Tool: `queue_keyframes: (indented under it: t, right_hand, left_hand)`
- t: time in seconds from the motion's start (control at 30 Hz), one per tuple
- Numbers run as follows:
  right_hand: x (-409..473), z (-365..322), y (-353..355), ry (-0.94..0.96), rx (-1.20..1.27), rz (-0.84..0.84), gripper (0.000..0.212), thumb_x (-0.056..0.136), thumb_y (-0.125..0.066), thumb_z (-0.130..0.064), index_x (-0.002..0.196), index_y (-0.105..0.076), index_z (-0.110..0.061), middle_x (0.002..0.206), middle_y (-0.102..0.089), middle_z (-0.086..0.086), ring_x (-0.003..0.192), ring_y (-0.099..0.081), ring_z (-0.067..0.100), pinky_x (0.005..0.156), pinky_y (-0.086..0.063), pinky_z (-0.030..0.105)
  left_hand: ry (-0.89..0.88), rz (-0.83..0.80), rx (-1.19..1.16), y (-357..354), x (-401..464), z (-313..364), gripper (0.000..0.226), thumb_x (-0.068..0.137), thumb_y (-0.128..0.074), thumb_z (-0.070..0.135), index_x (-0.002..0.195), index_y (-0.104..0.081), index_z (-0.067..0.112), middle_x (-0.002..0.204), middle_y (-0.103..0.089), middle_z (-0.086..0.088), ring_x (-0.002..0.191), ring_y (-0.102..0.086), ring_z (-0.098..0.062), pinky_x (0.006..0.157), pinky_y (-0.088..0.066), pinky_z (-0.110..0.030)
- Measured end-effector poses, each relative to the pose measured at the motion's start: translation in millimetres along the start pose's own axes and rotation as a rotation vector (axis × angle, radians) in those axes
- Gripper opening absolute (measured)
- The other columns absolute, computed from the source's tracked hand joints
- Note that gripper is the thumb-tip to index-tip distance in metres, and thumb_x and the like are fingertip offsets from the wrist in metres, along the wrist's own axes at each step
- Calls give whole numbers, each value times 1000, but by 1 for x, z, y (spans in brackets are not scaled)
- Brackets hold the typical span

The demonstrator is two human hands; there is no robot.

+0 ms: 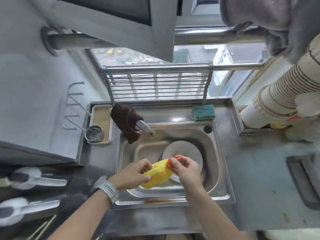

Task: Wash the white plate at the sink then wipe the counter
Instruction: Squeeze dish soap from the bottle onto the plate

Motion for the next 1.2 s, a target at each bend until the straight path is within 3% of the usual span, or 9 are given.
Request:
queue_keyframes:
  t: [0.17, 0.3, 0.43, 0.5, 0.63, 0.8, 1.07, 1.2]
  right_hand:
    - [5, 49, -14, -119, 147, 50, 7, 87, -72, 2, 93, -70, 6, 91, -69, 18, 84, -68, 23, 77, -60, 27]
    - [6, 74, -16, -184, 298, 45, 22, 90, -69, 1, 107, -68, 15, 102, -70, 22, 91, -67, 23, 72, -60, 20]
    - [8, 77, -18, -164, 333, 81, 32, 88, -74, -4, 117, -63, 3, 113, -69, 20, 96, -69, 25, 73, -60, 21]
    - [10, 77, -19, -162, 320, 73, 33, 89, -74, -7, 119, -62, 0, 113, -69, 17, 97, -70, 24, 77, -60, 22]
    - [14, 80, -24, -155, 242, 57, 21, 90, -73, -15, 106, -72, -1, 108, -75, 16, 92, -71, 17, 82, -59, 23]
    - [21, 83, -33, -136, 217, 93, 34, 88, -76, -19, 114, -73, 3, 104, -77, 10, 95, -72, 15, 90, -56, 28]
    - [27, 86, -30, -130, 169, 110, 34, 82, -82, -22, 108, -76, -1, 89, -80, -2, 87, -75, 11, 87, -59, 29]
    - [29, 89, -30, -115, 130, 115, 13, 81, -83, -25, 91, -79, -16, 84, -79, -9, 84, -75, 9, 88, -60, 33]
  left_hand:
    - [37, -25, 60, -12, 8, -32, 21, 87, -66, 17, 105, -60, 24, 98, -66, 5, 88, -61, -15, 83, -52, -32]
    - [41, -38, 72, -26, 16, -43, 26, 90, -62, 13, 115, -59, 19, 96, -61, 2, 80, -56, -13, 72, -49, -26]
    - [21, 12, 75, -32, 23, -47, 33, 93, -64, 24, 125, -57, 18, 96, -68, -7, 77, -59, -16, 77, -52, -32]
    - [1, 40, 95, -34, 26, -48, 40, 95, -63, 30, 133, -53, 21, 101, -70, -11, 82, -61, -18, 83, -52, -34]
    - [-46, 65, 167, -34, 34, -47, 52, 98, -60, 32, 148, -48, 24, 112, -65, -2, 93, -59, -14, 87, -46, -23]
    - [-45, 66, 150, -28, 37, -49, 52, 99, -60, 32, 149, -49, 25, 111, -65, -1, 102, -66, -18, 92, -51, -27]
    - [-32, 37, 153, -25, 39, -48, 53, 100, -59, 33, 151, -47, 27, 105, -63, 0, 92, -62, -16, 92, -54, -31]
    - [-26, 33, 138, -26, 41, -47, 53, 100, -59, 32, 151, -48, 26, 105, -64, 0, 91, -61, -15, 93, -53, -32]
Point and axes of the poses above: each hand's wrist, its own x-axis towards the middle knuckle, its own y-axis out of the back of the hand, z = x × y, the point moved 1 cm from there along x, towards the middle knuckle
